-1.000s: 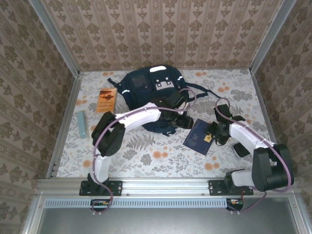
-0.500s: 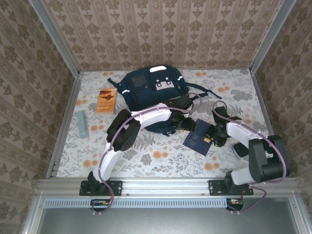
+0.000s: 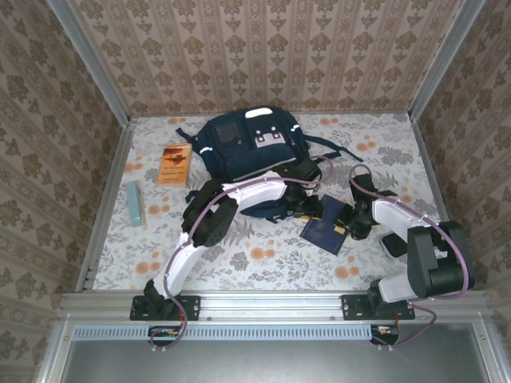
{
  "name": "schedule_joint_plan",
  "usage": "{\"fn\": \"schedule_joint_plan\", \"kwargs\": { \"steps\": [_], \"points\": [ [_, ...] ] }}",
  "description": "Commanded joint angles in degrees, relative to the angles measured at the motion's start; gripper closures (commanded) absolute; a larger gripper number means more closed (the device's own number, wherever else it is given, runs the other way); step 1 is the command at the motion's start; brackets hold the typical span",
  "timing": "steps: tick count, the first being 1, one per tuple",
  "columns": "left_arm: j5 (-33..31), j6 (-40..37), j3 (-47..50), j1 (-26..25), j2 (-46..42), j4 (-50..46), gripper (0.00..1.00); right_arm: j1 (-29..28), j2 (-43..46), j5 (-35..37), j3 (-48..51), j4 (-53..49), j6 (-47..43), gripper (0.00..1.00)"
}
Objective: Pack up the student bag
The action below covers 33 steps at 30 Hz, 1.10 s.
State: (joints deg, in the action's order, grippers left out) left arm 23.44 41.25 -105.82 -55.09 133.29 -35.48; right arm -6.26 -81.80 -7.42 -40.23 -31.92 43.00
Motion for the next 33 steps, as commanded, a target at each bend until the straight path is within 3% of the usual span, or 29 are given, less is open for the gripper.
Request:
{"fn": "schedule_joint_plan", "kwargs": {
  "steps": [1, 10, 13, 19, 27, 33],
  "points": [
    [3.4, 1.5, -0.7, -1.6, 2.1, 0.4, 0.66, -0.2, 0.3, -6.1, -1.9, 0.2, -1.3, 0.56],
    [3.5, 1.3, -0.5, -1.6, 2.3, 0.5, 0.69, -0.4, 1.7, -5.4, -6.2, -5.9, -2.0, 0.73],
    [3.5, 1.2, -0.1, -1.6, 2.0, 0.8, 0.7, -0.6, 3.6, -4.1, -6.9, -7.0, -2.5, 0.83],
    [2.4, 1.2, 3.7, -1.2, -3.0, 5.7, 0.69, -0.7, 6.0, -2.1, -7.8, -8.3, -2.9, 0.97],
    [3.7, -4.7, 6.3, 2.3, -13.9, 5.0, 0.37, -0.5, 14.3, -2.4, -10.0, -9.1, -6.4, 1.0],
    [6.4, -7.0, 12.1, 8.4, -23.0, 6.7, 0.23, -0.1, 21.8, -9.3, -12.5, -6.0, -9.6, 1.0]
  ]
}}
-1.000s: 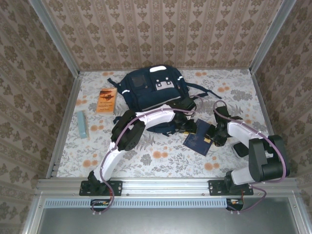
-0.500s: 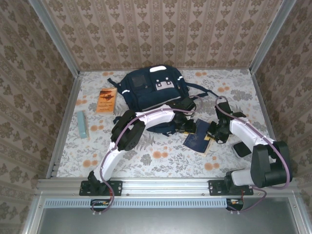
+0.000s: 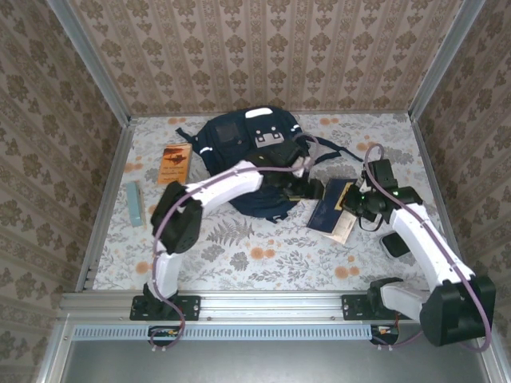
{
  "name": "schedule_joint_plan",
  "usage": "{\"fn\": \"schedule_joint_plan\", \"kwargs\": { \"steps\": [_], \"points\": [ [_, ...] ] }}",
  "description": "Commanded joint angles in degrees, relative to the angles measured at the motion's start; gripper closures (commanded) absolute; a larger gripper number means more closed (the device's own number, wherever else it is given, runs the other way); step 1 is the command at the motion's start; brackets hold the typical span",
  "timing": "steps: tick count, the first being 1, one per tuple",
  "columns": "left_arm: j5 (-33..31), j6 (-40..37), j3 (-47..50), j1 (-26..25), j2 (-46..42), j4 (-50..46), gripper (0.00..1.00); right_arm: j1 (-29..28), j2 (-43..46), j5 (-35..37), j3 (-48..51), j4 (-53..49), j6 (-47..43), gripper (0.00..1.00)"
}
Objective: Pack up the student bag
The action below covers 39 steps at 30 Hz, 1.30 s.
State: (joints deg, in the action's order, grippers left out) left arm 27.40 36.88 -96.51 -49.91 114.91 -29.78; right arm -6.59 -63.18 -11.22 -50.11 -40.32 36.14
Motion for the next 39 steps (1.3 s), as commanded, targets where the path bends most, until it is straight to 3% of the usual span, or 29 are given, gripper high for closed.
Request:
{"fn": "schedule_joint_plan", "kwargs": {
  "steps": [1, 7, 12, 17, 25, 32, 36, 37, 39],
  "points": [
    [3.0, -2.9, 3.8, 4.2, -6.1, 1.5, 0.2, 0.2, 4.0, -7.5, -3.0, 3.2, -3.1, 1.0],
    [9.1, -4.5, 11.5, 9.7, -15.6, 6.7, 0.01, 0.3, 5.9, -24.3, -4.6, 13.0, -2.5, 1.0],
    [13.1, -3.1, 15.1, 12.0, -21.9, 9.9, 0.0, 0.2, 5.4, -34.4, -5.0, 21.9, 1.0, 1.0],
    [17.1, -0.7, 15.5, 12.7, -21.9, 11.6, 0.02, 0.2, 4.1, -39.9, -5.1, 28.4, 4.9, 1.0],
    [24.3, 1.9, 16.3, 14.3, -23.4, 18.0, 0.23, 0.2, 2.0, -40.3, -6.3, 25.4, 3.4, 1.0],
    [25.3, 1.7, 17.1, 14.7, -24.9, 18.8, 0.57, 0.2, 1.3, -40.0, -5.1, 25.8, 3.8, 1.0],
    [24.6, 2.2, 17.0, 14.8, -24.3, 18.7, 0.81, 0.3, 0.9, -39.5, -5.3, 25.5, 3.9, 1.0],
    [23.9, 2.4, 17.0, 14.8, -24.2, 18.7, 0.84, 0.3, 0.8, -39.0, -5.5, 24.7, 3.7, 0.97],
    [20.9, 3.0, 17.4, 15.1, -24.8, 18.8, 0.89, 0.3, 0.7, -36.9, -6.1, 21.9, 3.1, 0.69]
  ]
}}
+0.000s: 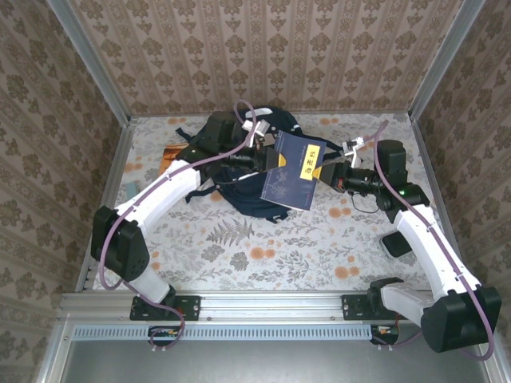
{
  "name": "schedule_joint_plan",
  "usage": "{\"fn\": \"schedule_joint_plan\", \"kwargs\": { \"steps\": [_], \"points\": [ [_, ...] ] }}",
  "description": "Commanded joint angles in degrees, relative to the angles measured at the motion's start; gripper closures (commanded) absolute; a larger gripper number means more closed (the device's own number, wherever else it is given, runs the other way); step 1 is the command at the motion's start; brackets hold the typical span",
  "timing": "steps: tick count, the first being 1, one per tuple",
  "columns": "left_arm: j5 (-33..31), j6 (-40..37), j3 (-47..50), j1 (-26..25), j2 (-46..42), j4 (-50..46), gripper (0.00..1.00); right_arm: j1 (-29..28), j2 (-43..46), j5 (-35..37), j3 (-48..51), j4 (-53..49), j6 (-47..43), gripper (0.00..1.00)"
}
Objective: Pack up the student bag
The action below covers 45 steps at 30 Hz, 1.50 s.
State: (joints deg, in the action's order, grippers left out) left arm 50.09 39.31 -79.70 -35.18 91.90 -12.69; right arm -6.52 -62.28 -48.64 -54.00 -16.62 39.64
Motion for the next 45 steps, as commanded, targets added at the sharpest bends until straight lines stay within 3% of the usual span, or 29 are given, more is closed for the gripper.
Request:
{"fn": "schedule_joint_plan", "kwargs": {
  "steps": [1, 4, 6, 10, 15, 20, 27, 42, 45],
  "points": [
    [-3.4, 0.9, 0.9, 0.5, -2.2, 1.8, 0.91, 0.2, -0.1, 1.7, -2.3, -3.1, -0.4, 0.55],
    [-9.5, 3.9, 2.6, 1.2, -4.0, 4.1, 0.91, 0.0, 1.9, 6.2, 0.4, -2.4, 2.9, 0.28],
    [-12.8, 6.8, 4.1, 1.8, -5.4, 6.7, 0.91, -0.4, 3.6, 7.5, 4.2, 2.6, 7.6, 0.18],
    [-20.5, 13.2, 7.5, 3.0, -8.1, 13.0, 0.91, -3.3, 6.5, 10.7, 10.8, 14.3, 20.1, 0.08],
    [-26.6, 21.9, 12.8, 3.8, -11.5, 22.5, 0.91, -12.3, 6.4, 17.4, 15.4, 27.5, 31.7, 0.02],
    [-29.9, 29.7, 16.4, 3.7, -13.3, 29.8, 0.9, -18.2, 2.5, 23.0, 17.3, 40.8, 39.7, 0.0],
    [-31.9, 35.5, 19.0, 2.9, -13.4, 34.3, 0.9, -22.0, -2.0, 31.4, 17.0, 49.6, 45.9, 0.02],
    [-31.7, 41.2, 20.0, 1.3, -10.4, 39.1, 0.91, -23.3, -13.1, 33.6, 12.7, 64.1, 50.3, 0.16],
    [-31.8, 41.8, 20.8, 1.3, -10.4, 39.3, 0.91, -23.3, -13.5, 34.4, 12.5, 64.9, 49.7, 0.24]
  ]
}}
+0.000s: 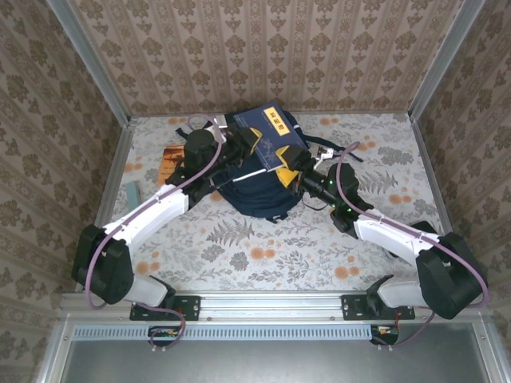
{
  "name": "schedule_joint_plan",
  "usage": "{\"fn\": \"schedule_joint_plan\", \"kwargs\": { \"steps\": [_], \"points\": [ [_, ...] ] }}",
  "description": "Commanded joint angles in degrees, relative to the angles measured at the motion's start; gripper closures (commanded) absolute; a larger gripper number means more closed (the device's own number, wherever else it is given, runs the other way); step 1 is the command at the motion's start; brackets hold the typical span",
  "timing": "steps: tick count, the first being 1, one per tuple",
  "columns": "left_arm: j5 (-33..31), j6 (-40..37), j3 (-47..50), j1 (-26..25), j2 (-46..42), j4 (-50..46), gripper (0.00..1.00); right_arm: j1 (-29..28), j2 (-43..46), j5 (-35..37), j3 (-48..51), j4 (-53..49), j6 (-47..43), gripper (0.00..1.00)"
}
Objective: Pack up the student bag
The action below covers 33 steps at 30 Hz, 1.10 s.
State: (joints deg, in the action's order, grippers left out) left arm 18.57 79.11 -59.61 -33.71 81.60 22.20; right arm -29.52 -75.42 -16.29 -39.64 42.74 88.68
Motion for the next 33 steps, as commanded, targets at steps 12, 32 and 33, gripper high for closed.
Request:
{"fn": "schedule_joint_plan", "kwargs": {
  "steps": [12, 32, 33],
  "points": [
    [-0.5, 2.6, 2.3, 0.3, -0.3, 3.8, 0.91, -0.3, 0.7, 4.4, -0.8, 3.4, -0.5, 0.67],
    [-4.6, -45.4, -15.5, 1.7, 7.5, -47.1, 0.24, 9.4, 26.8, 12.9, 1.4, -49.8, -28.7, 0.98],
    [-4.2, -48.2, -16.6, 1.4, 8.3, -47.9, 0.24, 10.6, 28.0, 12.9, 1.7, -51.8, -29.2, 0.98]
  ]
}}
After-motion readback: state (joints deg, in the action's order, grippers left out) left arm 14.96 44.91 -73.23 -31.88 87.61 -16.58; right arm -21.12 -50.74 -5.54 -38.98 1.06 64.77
